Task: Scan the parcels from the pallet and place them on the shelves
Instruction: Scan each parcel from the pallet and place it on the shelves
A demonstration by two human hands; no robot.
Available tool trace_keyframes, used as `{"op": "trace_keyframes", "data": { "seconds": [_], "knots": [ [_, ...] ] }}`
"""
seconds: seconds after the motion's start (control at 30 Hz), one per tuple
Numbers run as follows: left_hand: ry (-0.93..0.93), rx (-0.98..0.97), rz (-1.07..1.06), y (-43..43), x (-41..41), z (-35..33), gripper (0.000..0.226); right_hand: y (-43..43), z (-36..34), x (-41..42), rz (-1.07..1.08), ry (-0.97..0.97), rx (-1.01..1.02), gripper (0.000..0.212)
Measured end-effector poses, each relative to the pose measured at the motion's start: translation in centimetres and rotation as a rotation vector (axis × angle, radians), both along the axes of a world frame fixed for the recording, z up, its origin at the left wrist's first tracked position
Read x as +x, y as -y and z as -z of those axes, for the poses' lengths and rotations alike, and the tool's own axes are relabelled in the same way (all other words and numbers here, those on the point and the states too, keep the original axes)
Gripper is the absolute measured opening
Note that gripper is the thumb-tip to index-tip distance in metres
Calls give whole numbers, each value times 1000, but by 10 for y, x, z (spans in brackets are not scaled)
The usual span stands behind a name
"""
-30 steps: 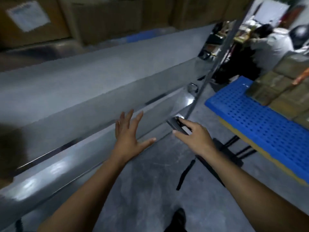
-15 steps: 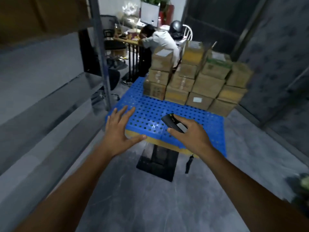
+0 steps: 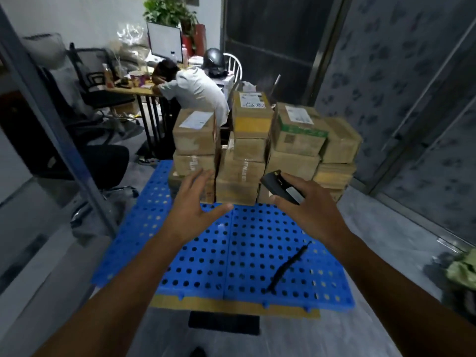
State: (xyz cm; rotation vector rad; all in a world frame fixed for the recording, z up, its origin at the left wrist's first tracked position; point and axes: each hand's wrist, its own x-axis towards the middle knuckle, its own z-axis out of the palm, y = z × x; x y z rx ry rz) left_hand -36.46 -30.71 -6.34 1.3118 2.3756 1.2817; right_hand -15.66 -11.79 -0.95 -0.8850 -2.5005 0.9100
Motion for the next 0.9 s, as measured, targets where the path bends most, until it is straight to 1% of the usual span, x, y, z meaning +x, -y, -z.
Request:
{"op": "trace_keyframes", "data": {
  "seconds": [0.1,0.23,0.3,0.4,0.5,0.57,0.67,0.8,0.9],
  "knots": [
    [43,74,30,-51,-47,-11,92,-36,-15,-43,53,-18,28,73],
    [24,123,77,-127,-102,-32,92,-73,-23,-82,119,-80,69,69],
    [53,142,107,-164,-122,-42,95,-85,-20,-93,132,-95,71,64],
    [87,158,123,-209,-141,-52,98,-98,-10,-97,149,-51,13,69],
    [149,166,152,-237,-151,-53,100,-111,5,-92,166,-64,-26,70],
    [147,161,132,-244,-153,-47,91,-118,17,-86,171,-56,-59,69],
    [153,225,82,-245,-142,-42,76,-125,29,-74,174,-35,-116,70],
    [181,340,12,-223,-112,-44,71,-129,37,-58,109,-75,-153,73],
    [120,407,-31,-182,-79,-36,70,-131,47,-47,65,-96,-204,69]
  ]
}}
